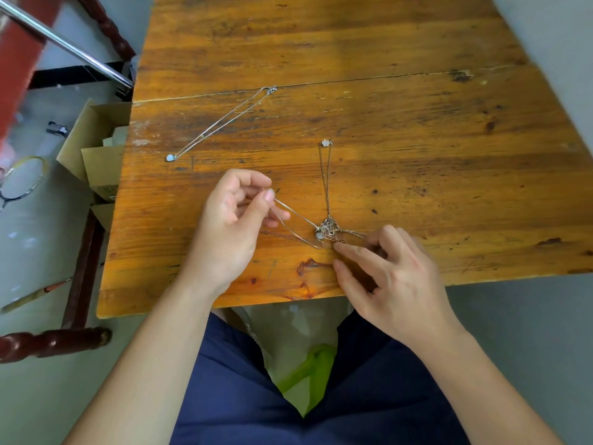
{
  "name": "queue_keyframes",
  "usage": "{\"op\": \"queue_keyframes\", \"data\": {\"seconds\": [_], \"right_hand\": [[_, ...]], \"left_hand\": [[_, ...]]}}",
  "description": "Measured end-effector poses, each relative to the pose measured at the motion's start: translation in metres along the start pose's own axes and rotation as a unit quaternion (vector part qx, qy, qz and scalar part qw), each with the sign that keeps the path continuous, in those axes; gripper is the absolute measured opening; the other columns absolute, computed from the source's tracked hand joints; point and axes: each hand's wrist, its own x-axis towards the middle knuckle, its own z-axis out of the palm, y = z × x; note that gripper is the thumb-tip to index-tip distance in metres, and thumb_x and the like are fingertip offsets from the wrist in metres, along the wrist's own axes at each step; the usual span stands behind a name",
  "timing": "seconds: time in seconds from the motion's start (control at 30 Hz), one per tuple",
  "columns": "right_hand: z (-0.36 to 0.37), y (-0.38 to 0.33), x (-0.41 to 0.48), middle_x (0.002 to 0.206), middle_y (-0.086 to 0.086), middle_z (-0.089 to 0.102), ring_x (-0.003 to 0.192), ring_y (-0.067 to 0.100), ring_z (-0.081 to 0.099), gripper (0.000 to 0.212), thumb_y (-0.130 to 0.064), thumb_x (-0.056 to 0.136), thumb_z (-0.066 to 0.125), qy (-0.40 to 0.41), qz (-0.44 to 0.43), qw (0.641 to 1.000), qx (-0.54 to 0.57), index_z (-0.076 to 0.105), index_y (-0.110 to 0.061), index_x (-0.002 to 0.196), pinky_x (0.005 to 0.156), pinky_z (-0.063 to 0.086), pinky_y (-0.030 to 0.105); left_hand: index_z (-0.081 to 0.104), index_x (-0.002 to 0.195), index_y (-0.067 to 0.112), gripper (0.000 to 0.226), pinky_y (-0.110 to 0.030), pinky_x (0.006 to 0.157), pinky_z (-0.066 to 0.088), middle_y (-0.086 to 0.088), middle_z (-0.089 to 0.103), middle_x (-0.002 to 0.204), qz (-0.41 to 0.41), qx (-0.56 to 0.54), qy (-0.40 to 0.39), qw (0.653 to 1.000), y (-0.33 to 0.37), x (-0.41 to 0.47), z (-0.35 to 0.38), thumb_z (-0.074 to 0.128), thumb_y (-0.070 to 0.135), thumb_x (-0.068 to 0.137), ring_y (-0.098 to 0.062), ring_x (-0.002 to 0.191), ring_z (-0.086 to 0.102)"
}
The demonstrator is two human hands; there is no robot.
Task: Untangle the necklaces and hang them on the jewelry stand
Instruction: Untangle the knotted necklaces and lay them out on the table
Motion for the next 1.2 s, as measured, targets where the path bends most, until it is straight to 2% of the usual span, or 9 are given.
{"op": "queue_keyframes", "data": {"seconds": [0.1,0.23,0.47,0.57,0.73,0.83,0.93,1.13,1.2], "right_hand": [[-0.001,0.002,0.000,0.083,0.004,0.054,0.073,0.019,0.051,0.023,-0.033,0.094,0.068,-0.002,-0.005,1.000,-0.002,0.079,-0.018,0.108,0.062,0.045,0.036],[-0.005,0.009,-0.001,0.082,0.003,0.054,0.071,0.018,0.052,0.019,-0.032,0.094,0.069,0.005,-0.014,1.000,-0.010,0.080,-0.020,0.103,0.060,0.045,0.037],[-0.006,0.009,-0.003,0.082,0.003,0.054,0.072,0.018,0.053,0.019,-0.032,0.093,0.068,0.016,0.008,0.999,-0.029,0.080,-0.018,0.099,0.061,0.043,0.034],[-0.002,0.001,0.002,0.082,0.003,0.055,0.074,0.018,0.053,0.021,-0.033,0.093,0.068,0.029,0.017,0.999,-0.016,0.079,-0.016,0.100,0.061,0.044,0.033],[0.007,-0.015,0.019,0.081,0.001,0.053,0.073,0.019,0.054,0.021,-0.034,0.091,0.073,0.010,0.028,1.000,-0.006,0.080,-0.021,0.104,0.060,0.046,0.032],[0.007,-0.017,0.020,0.080,-0.001,0.054,0.074,0.020,0.056,0.015,-0.031,0.088,0.077,-0.012,0.070,0.997,0.005,0.081,-0.021,0.099,0.059,0.048,0.030],[0.005,-0.012,0.023,0.081,-0.001,0.052,0.074,0.022,0.055,0.014,-0.030,0.092,0.070,-0.046,0.036,0.998,-0.014,0.078,-0.019,0.095,0.061,0.045,0.032],[-0.005,0.006,0.018,0.087,0.002,0.051,0.078,0.024,0.054,0.019,-0.031,0.098,0.060,-0.087,-0.014,0.994,-0.063,0.070,-0.015,0.096,0.063,0.046,0.039],[-0.009,0.008,0.016,0.088,0.001,0.051,0.080,0.023,0.054,0.018,-0.031,0.098,0.062,-0.085,0.001,0.995,-0.051,0.071,-0.016,0.097,0.066,0.049,0.042]], "left_hand": [[0.055,0.111,0.010,0.014,-0.029,0.059,0.052,-0.005,0.054,0.085,-0.056,-0.072,0.011,0.996,0.002,0.005,0.000,0.048,0.003,0.100,-0.014,0.057,0.059],[0.056,0.114,0.011,0.015,-0.022,0.042,0.032,-0.001,0.054,0.086,-0.093,-0.068,0.026,0.993,-0.003,0.013,-0.004,0.051,0.007,0.100,-0.008,0.048,0.036],[0.063,0.105,0.015,0.012,-0.012,0.058,0.046,-0.002,0.071,0.093,-0.029,0.088,0.044,0.995,-0.009,0.013,-0.008,0.065,0.016,0.093,0.001,0.073,0.064],[0.064,0.102,0.017,0.011,-0.014,0.068,0.052,-0.002,0.071,0.092,-0.013,0.107,0.050,0.993,-0.010,0.012,-0.005,0.067,0.017,0.092,-0.005,0.080,0.068],[0.065,0.102,0.016,0.011,-0.011,0.050,0.041,-0.004,0.072,0.092,-0.017,0.097,0.062,0.993,-0.012,0.012,-0.003,0.067,0.019,0.092,0.002,0.057,0.058],[0.066,0.101,0.015,0.011,-0.016,0.062,0.051,-0.004,0.072,0.091,-0.006,0.093,0.079,0.993,-0.009,0.012,-0.001,0.068,0.017,0.091,-0.004,0.074,0.067],[0.066,0.100,0.012,0.011,-0.018,0.073,0.054,-0.002,0.072,0.088,0.005,0.084,0.083,0.993,-0.006,0.013,-0.001,0.070,0.015,0.090,-0.009,0.083,0.069],[0.064,0.096,0.014,0.006,-0.024,0.045,0.048,-0.007,0.069,0.090,-0.009,0.068,0.096,0.993,-0.007,0.015,-0.005,0.067,0.013,0.092,-0.013,0.051,0.059],[0.064,0.095,0.017,0.005,-0.024,0.043,0.046,-0.007,0.069,0.091,-0.015,0.071,0.104,0.992,-0.010,0.016,-0.008,0.067,0.014,0.092,-0.009,0.053,0.057]]}}
